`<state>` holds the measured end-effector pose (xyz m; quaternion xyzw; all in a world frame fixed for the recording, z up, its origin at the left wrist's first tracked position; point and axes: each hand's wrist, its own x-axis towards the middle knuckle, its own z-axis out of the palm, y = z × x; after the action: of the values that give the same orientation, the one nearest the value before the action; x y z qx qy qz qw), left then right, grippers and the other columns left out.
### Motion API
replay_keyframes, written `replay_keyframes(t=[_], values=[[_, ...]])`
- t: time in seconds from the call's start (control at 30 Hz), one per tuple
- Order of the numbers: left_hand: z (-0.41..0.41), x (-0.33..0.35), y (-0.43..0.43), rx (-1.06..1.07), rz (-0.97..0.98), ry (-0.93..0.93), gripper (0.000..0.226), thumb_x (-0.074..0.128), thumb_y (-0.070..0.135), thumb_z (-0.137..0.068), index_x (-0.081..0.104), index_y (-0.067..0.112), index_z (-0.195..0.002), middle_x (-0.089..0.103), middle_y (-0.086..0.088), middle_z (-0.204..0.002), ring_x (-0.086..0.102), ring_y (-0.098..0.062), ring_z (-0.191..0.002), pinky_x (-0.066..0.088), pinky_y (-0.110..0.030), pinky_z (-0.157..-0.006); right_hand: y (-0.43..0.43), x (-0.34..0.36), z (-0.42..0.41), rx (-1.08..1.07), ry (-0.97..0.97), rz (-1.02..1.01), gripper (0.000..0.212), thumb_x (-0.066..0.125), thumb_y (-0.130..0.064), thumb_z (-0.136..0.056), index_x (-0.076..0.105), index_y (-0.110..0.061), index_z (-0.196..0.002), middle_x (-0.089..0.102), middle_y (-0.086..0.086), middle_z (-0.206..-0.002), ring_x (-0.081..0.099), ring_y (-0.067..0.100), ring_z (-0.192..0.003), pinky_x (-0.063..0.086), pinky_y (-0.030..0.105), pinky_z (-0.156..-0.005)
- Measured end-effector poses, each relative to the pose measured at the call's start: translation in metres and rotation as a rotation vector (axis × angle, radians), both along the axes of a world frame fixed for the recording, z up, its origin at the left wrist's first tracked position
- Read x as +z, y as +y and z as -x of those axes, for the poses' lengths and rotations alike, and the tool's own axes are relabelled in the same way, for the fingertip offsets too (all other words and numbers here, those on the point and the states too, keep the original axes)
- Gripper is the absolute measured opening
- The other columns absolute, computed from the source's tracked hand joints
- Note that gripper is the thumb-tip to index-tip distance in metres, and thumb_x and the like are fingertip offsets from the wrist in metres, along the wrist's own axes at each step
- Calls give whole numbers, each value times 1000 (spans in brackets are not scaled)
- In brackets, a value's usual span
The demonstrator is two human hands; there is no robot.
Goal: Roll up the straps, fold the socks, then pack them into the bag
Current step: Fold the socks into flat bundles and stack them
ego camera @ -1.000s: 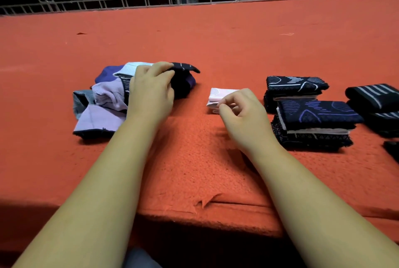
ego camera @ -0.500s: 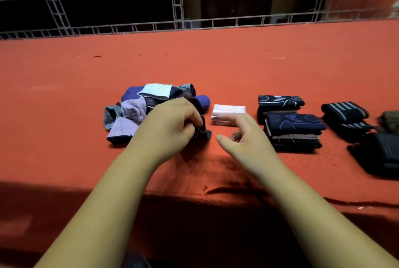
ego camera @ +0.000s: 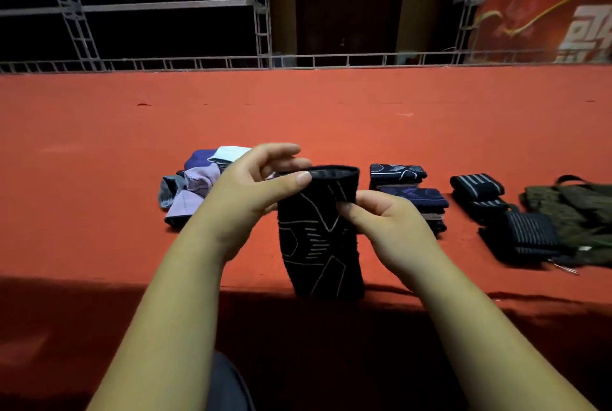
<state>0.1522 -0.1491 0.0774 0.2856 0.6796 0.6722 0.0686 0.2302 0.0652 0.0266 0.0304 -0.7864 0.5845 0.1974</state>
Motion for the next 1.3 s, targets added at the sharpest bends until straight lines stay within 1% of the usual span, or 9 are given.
replay_keyframes(t=[0.1,0.17,0.27,0.4,0.57,0.73,0.93,1.13,1.3], values=[[11,-36,13,-66,-54,-140,38,78,21,-90,72,14,-127,72,-19,-128,69,-23,-111,56,-44,-93,7,-2,-1,-25,-6,141,20,67,-34,-103,82,-21,-107,82,7,-104,75,38,-104,57,55,-99],[16,-62,27,-99,-121,-267,35,72,17,-96,69,1,-127,70,-29,-127,69,-30,-104,59,-38,-82,14,-14,5,-48,-36,218,20,67,-26,-103,81,-13,-100,82,10,-98,77,29,-89,59,45,-86],[23,-99,47,-67,-164,-473,34,70,14,-98,67,-6,-125,74,-29,-113,73,-28,-85,62,-32,-72,22,-49,15,-107,-154,217,22,68,-30,-102,79,-14,-92,72,5,-78,58,18,-67,46,31,-61],[36,-138,67,-36,-40,-574,26,69,12,-100,70,-4,-120,76,-28,-112,76,-30,-86,65,-36,-74,36,-98,29,-88,-310,132,19,71,-29,-100,74,-11,-98,71,4,-77,59,20,-66,48,35,-62],[57,-137,75,-88,-81,-537,24,67,14,-102,73,0,-121,77,-23,-114,75,-30,-95,63,-41,-88,55,-100,50,-125,-245,92,21,71,-25,-101,69,-9,-89,64,-3,-65,51,9,-50,40,23,-49],[77,-149,74,-46,17,-485,9,70,8,-99,75,6,-106,79,-19,-104,75,-26,-86,63,-32,-76,59,-110,60,-100,-237,86,15,73,-28,-99,77,-13,-99,80,11,-92,67,16,-75,53,42,-75],[83,-153,71,-142,65,-493,26,69,-2,-95,69,-7,-120,71,-31,-124,71,-34,-107,54,-48,-107,66,-113,59,-81,-246,140,18,72,-25,-101,75,-7,-100,72,3,-80,53,10,-62,39,29,-59],[82,-157,69,-133,34,-483,26,67,-4,-96,68,-8,-122,73,-24,-112,70,-31,-101,61,-36,-92,74,-109,54,57,-307,105,14,69,-17,-101,76,-17,-113,70,14,-89,52,16,-69,41,33,-68],[79,-157,68,-132,4,-477,22,64,-7,-97,72,1,-115,76,-16,-109,73,-26,-96,61,-36,-94,75,-107,52,34,-285,125,16,68,-15,-99,76,-19,-113,64,28,-91,48,24,-74,39,41,-74]])
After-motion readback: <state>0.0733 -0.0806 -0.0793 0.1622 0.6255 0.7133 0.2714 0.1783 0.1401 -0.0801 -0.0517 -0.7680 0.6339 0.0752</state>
